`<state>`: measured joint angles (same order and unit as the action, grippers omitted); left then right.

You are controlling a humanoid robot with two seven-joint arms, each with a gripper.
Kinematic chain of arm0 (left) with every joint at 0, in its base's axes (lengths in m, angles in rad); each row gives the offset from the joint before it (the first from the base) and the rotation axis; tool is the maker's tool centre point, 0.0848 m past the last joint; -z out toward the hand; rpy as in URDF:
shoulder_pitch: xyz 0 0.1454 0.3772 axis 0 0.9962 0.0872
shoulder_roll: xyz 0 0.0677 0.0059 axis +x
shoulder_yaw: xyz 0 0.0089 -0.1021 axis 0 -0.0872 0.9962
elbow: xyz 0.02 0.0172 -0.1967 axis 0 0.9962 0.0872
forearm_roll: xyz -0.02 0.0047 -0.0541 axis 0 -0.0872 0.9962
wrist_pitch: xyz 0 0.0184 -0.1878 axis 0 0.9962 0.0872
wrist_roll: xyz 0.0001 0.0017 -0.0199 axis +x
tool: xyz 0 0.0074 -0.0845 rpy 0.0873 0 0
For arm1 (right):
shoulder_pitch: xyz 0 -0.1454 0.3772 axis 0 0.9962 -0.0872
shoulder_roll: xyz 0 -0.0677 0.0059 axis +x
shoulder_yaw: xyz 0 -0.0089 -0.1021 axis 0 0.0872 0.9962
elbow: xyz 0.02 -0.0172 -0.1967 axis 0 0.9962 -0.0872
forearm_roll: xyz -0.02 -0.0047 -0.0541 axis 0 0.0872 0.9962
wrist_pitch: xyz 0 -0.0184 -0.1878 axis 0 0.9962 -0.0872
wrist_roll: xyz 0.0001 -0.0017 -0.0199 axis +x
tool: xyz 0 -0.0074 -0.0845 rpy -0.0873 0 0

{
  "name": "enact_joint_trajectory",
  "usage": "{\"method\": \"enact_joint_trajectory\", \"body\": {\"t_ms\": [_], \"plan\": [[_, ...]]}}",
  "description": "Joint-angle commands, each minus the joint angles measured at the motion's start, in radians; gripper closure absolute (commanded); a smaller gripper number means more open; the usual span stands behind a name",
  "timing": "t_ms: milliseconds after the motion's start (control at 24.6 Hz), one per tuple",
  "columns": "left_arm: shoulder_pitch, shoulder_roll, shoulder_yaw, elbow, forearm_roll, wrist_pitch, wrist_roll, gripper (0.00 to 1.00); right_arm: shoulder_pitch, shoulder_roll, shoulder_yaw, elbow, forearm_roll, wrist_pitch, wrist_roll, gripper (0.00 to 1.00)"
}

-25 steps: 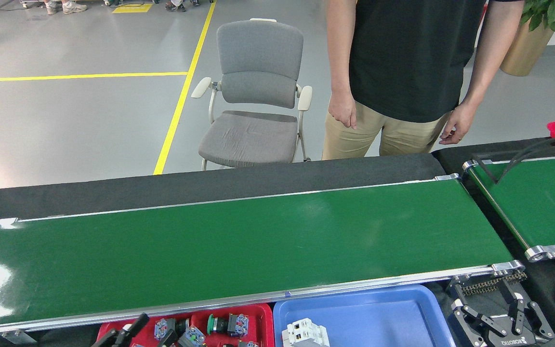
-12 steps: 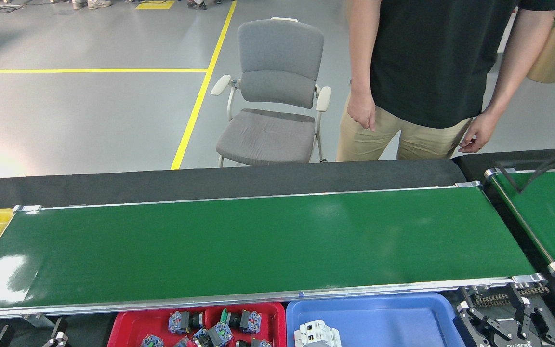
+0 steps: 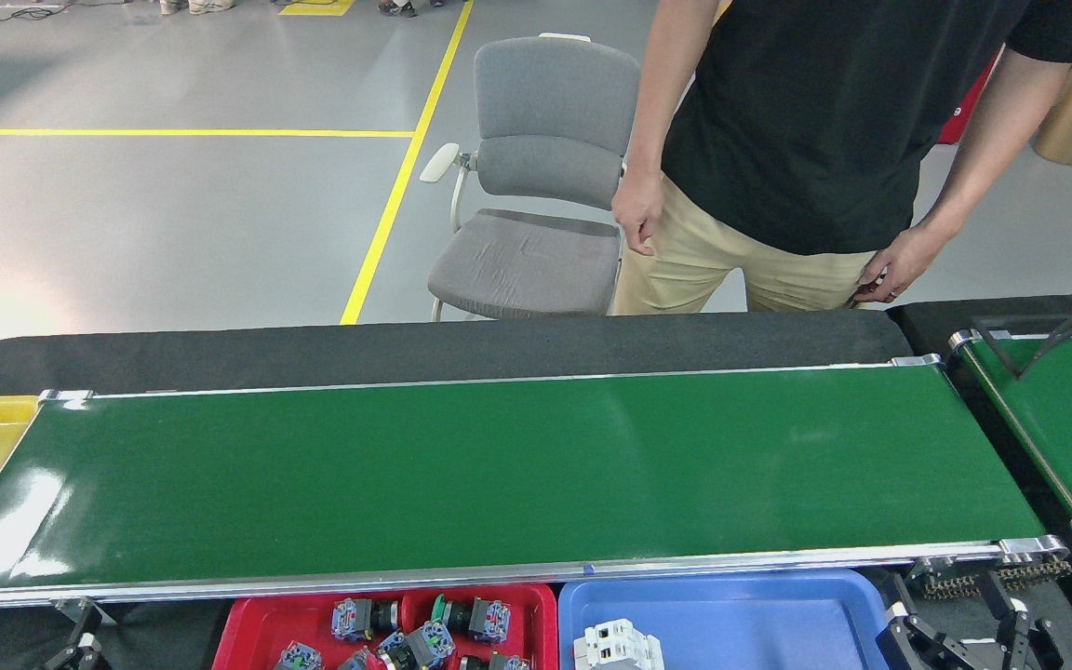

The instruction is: Pick switch part from conveyor to tray

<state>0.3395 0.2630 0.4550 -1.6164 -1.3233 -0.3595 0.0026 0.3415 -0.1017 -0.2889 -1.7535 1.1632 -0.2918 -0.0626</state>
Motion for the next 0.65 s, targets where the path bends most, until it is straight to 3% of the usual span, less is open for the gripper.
{"method": "enact_joint_trajectory", "body": {"t_ms": [0,611], "plan": [[-0.001,0.01,-0.002,-0.01,-0.001,-0.015,0.008,0.0,0.002,-0.001,-0.009,-0.015,-0.002,-0.001,-0.003,0.0],[-0.011,-0.001,0.011,-0.013,0.006,-0.016,0.01,0.0,0.017,0.008,-0.021,-0.015,-0.002,-0.001,0.007,0.0]]}}
